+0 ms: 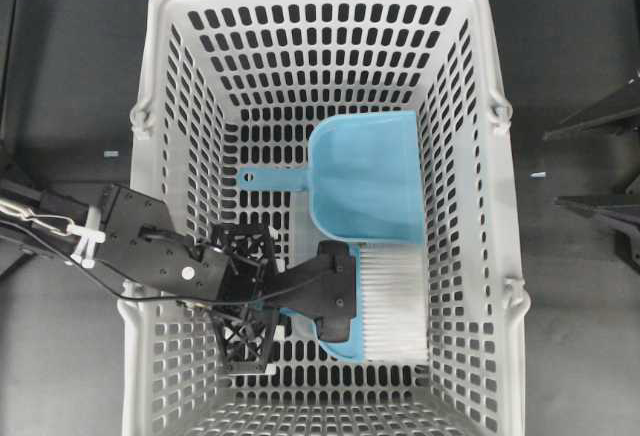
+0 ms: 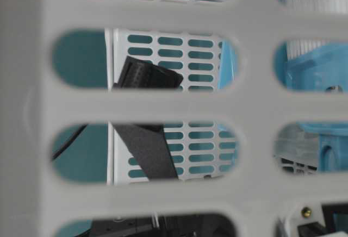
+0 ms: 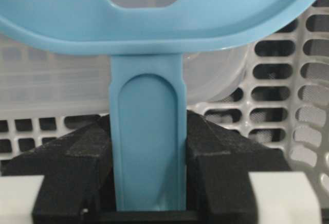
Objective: Pick up the hand brush from the shopping basket with the left arm.
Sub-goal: 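Lift the gripped brush upward out of the basket with the left gripper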
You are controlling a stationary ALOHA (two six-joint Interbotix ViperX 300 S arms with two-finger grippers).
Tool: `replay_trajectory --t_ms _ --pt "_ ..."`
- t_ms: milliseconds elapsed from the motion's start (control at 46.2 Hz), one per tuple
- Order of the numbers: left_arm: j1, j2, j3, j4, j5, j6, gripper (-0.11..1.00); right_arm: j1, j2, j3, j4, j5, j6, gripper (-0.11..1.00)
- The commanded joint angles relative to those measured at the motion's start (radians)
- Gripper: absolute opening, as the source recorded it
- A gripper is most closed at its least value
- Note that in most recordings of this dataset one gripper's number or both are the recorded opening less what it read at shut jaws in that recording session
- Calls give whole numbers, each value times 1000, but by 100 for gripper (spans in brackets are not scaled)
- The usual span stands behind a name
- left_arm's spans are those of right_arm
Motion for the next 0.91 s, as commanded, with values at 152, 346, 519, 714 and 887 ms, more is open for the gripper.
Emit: replay_trajectory --t_ms 152,346,519,714,887 --pt "-3 -75 -51 3 18 2 23 3 6 -3 6 -32 2 74" --pt "-3 -166 -150 3 150 3 23 3 5 -2 6 -32 2 74" --pt "8 -222 -270 3 327 3 23 3 5 -2 6 -32 2 74" --pt "37 -275 -422 5 462 0 23 3 5 -2 6 -32 2 74" --pt "34 -276 -505 3 480 5 23 5 5 0 8 -32 2 74"
